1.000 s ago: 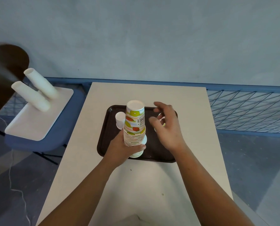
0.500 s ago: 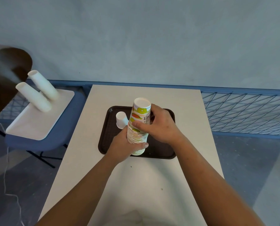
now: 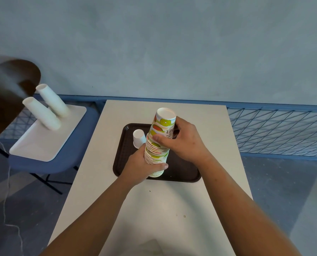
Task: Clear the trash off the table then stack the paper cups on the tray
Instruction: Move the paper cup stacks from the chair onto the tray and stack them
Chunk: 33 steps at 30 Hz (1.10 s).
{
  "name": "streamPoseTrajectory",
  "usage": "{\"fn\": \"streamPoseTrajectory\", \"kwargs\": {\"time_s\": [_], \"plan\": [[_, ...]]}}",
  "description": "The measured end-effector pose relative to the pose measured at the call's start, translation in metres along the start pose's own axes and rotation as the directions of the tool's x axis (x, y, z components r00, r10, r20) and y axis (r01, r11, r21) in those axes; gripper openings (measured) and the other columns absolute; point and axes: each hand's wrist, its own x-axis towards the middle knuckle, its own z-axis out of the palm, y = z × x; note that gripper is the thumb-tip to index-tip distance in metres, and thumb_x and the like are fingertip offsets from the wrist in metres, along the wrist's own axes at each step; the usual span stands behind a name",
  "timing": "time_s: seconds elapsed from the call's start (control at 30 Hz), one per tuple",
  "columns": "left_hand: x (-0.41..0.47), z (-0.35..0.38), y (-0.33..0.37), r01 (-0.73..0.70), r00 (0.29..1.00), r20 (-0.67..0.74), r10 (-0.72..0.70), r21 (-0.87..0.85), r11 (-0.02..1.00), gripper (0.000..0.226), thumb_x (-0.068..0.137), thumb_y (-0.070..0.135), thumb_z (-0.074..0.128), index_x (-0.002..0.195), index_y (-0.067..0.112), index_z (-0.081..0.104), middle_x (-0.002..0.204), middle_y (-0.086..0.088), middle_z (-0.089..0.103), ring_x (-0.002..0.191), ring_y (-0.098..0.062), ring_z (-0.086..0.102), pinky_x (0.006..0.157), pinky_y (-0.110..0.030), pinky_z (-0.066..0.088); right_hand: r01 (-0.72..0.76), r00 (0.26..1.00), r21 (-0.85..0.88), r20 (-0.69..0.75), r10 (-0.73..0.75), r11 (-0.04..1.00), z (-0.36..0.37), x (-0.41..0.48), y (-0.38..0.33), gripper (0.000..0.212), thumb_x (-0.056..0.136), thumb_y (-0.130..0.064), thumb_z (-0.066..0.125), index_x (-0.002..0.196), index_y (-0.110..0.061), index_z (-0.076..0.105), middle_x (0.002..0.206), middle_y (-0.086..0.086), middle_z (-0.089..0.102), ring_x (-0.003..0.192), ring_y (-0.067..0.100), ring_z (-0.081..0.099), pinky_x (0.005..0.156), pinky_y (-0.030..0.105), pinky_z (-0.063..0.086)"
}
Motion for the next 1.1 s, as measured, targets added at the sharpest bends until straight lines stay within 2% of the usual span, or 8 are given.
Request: {"fn": "streamPoseTrajectory", "kwargs": {"time_s": [0.27,0.47,0.53,0.67,0.73,0.83,0.93,1.1], "plan": [[0.003,0.002,-0.003,-0.008,1.0,0.018,0.007,0.033,0.999,0.078,0.071,0.043,0.093,0.137,0.034,0.052,0.122,0.015,0.067,0.114,-0.012,0.066,0.104,-0.039,0.055,-0.011,0.989,0.05,-0.144,0.018,0.999,-0.004,-0.001,-0.006,0.049,0.081,-0.041,0.082,0.121,-0.021,0.064,0.11,-0.013,0.071,0.097,-0.009,0.064,0.074,0.006,0.051],[0.002,0.003,-0.002,-0.006,1.0,0.026,0.006,0.031,1.0,0.068,0.072,0.038,0.093,0.126,0.043,0.051,0.114,0.02,0.067,0.105,0.0,0.066,0.086,-0.015,0.05,-0.052,0.964,0.296,-0.234,0.125,0.954,-0.009,0.001,-0.001,0.032,0.087,-0.029,0.08,0.113,-0.014,0.069,0.103,-0.007,0.076,0.094,0.003,0.073,0.076,0.019,0.057],[0.003,0.004,-0.002,-0.007,1.0,0.031,0.006,0.03,1.0,0.068,0.073,0.038,0.093,0.127,0.041,0.052,0.114,0.019,0.068,0.106,-0.001,0.066,0.086,-0.014,0.05,-0.082,0.945,0.494,-0.238,0.225,0.865,-0.009,0.004,0.006,0.032,0.09,-0.027,0.078,0.115,-0.01,0.069,0.108,0.002,0.077,0.101,0.016,0.074,0.087,0.035,0.06],[0.009,0.006,-0.005,-0.001,1.0,0.03,0.0,0.036,0.999,0.072,0.07,0.041,0.093,0.13,0.041,0.054,0.117,0.019,0.069,0.109,-0.004,0.067,0.094,-0.024,0.053,-0.098,0.872,0.85,-0.178,0.456,0.518,-0.01,0.013,0.027,0.033,0.092,-0.029,0.074,0.113,-0.004,0.07,0.11,0.014,0.076,0.109,0.03,0.071,0.105,0.052,0.051],[0.012,0.007,-0.007,0.004,1.0,0.028,-0.005,0.04,0.999,0.074,0.07,0.041,0.093,0.132,0.04,0.053,0.118,0.019,0.068,0.11,-0.005,0.066,0.095,-0.025,0.053,-0.077,0.832,0.92,-0.153,0.533,0.385,-0.013,0.016,0.036,0.026,0.094,-0.026,0.072,0.107,-0.004,0.069,0.103,0.013,0.077,0.101,0.027,0.073,0.105,0.052,0.051],[0.015,0.01,-0.009,0.017,0.999,0.027,-0.017,0.028,0.999,0.073,0.07,0.041,0.093,0.13,0.042,0.053,0.119,0.02,0.068,0.111,-0.005,0.066,0.096,-0.026,0.053,-0.054,0.77,0.949,-0.159,0.618,0.312,-0.019,0.02,0.051,0.021,0.095,-0.024,0.07,0.104,-0.005,0.067,0.094,0.009,0.077,0.083,0.018,0.076,0.087,0.041,0.059],[0.018,0.012,-0.009,0.027,0.999,0.028,-0.027,0.014,1.0,0.071,0.071,0.039,0.093,0.131,0.041,0.053,0.12,0.018,0.068,0.112,-0.007,0.066,0.097,-0.028,0.053,-0.059,0.716,0.937,-0.202,0.669,0.345,-0.024,0.025,0.073,0.022,0.094,-0.023,0.073,0.107,-0.007,0.066,0.094,0.006,0.077,0.081,0.015,0.077,0.08,0.036,0.061],[0.023,0.016,-0.011,0.045,0.998,0.033,-0.045,0.001,0.999,0.071,0.074,0.037,0.092,0.132,0.04,0.051,0.121,0.021,0.067,0.112,-0.004,0.065,0.099,-0.029,0.052,-0.222,0.657,0.694,-0.413,0.631,0.685,-0.03,0.044,0.118,0.033,0.087,-0.036,0.079,0.112,-0.016,0.071,0.103,-0.001,0.077,0.096,0.014,0.075,0.081,0.031,0.061]]}}
